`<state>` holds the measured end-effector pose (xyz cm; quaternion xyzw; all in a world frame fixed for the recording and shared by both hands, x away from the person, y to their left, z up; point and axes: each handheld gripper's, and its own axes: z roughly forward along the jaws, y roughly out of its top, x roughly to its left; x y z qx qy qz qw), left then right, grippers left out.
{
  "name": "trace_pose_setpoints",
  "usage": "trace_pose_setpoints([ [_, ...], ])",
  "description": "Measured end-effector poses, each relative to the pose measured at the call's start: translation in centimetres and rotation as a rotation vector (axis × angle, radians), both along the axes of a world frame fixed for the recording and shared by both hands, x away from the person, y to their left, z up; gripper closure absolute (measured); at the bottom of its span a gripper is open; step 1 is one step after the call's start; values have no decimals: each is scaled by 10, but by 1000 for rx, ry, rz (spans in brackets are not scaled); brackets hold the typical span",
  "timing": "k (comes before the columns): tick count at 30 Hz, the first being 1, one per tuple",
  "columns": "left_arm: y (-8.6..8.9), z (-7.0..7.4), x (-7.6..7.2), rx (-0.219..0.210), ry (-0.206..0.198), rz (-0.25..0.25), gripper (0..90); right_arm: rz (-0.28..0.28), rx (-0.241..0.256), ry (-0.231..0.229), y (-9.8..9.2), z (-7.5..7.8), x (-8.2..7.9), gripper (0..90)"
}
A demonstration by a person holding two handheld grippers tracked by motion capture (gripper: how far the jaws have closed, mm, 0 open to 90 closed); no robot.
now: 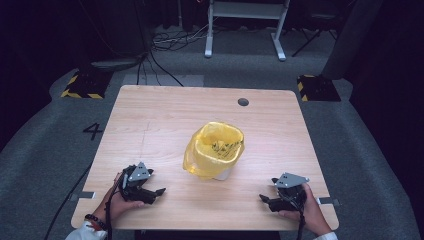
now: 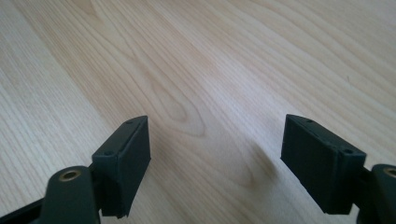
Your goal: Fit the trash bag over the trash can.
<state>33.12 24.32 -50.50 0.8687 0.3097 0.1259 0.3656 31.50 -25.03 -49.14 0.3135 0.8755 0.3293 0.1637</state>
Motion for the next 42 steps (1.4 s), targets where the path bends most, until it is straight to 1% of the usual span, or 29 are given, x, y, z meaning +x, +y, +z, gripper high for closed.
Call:
trace_pose_setpoints([
  [2, 0, 0, 0, 0, 0, 0, 161, -12, 15, 8, -4, -4, -1, 234],
  [6, 0, 0, 0, 0, 0, 1, 161, -48, 65, 19, -15, -8, -5, 228],
  [8, 0, 0, 0, 0, 0, -1, 161, -57, 89, 22, -19, -9, -6, 230],
  [12, 0, 0, 0, 0, 0, 2, 161, -87, 122, -9, -31, -13, -10, 230],
  [17, 0, 0, 0, 5, -3, 6, 160, -151, 122, -16, -41, -14, -10, 216],
  [20, -1, 0, 1, 2, -1, 7, 160, -220, 121, -18, -52, -14, -6, 209],
  [27, -1, 0, 2, -1, 1, 5, 160, -327, 121, -23, -78, -14, 1, 202],
  [28, -1, 0, 2, -1, 1, 5, 160, -357, 124, -23, -83, -14, 2, 202],
  [30, -1, 0, 2, -1, 1, 7, 160, -392, 124, -27, -91, -14, 4, 202],
  [35, -2, 0, 2, 5, -4, 12, 160, -441, 125, -28, -100, -13, 6, 205],
  [42, -2, 0, 2, 3, -3, 11, 160, -447, 121, -30, -100, -14, 6, 199],
])
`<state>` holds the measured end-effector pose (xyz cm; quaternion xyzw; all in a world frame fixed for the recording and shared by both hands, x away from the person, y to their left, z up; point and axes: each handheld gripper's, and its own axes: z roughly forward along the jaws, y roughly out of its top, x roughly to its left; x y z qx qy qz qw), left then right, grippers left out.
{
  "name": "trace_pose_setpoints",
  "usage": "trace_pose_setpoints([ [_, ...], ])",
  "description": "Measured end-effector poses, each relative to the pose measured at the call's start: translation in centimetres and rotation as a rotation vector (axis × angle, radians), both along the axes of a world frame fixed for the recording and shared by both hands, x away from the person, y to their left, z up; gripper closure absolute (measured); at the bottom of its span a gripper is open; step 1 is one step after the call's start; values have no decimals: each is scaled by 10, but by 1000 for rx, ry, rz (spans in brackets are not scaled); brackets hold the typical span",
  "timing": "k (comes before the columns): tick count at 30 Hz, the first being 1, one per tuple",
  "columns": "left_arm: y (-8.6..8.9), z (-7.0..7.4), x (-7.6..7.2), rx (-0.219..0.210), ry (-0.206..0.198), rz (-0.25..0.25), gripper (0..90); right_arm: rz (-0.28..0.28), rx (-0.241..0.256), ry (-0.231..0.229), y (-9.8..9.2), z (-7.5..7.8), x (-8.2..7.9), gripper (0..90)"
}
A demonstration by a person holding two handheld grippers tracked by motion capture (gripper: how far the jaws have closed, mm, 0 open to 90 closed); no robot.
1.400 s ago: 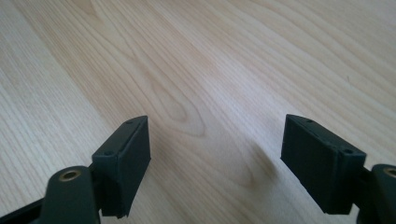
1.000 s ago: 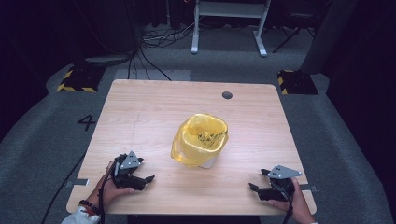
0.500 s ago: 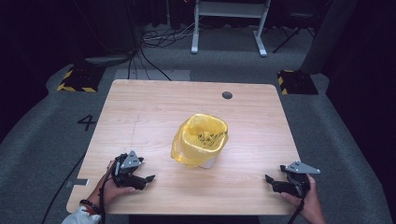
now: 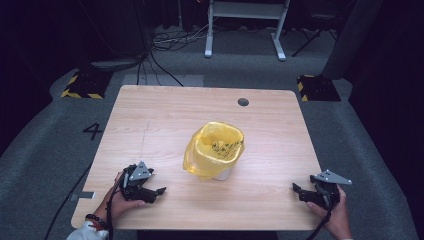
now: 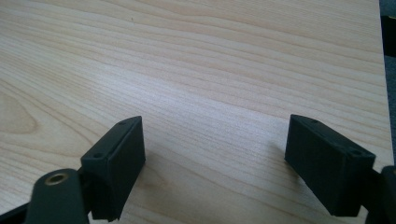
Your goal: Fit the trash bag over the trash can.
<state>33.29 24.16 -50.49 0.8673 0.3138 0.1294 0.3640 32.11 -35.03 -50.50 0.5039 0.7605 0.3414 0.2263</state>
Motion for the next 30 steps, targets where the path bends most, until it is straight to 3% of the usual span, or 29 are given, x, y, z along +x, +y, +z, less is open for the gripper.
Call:
trace_pose_setpoints([
  [30, 0, 0, 1, -1, 2, 2, 159, 0, -2, 2, 1, 0, 1, 185],
])
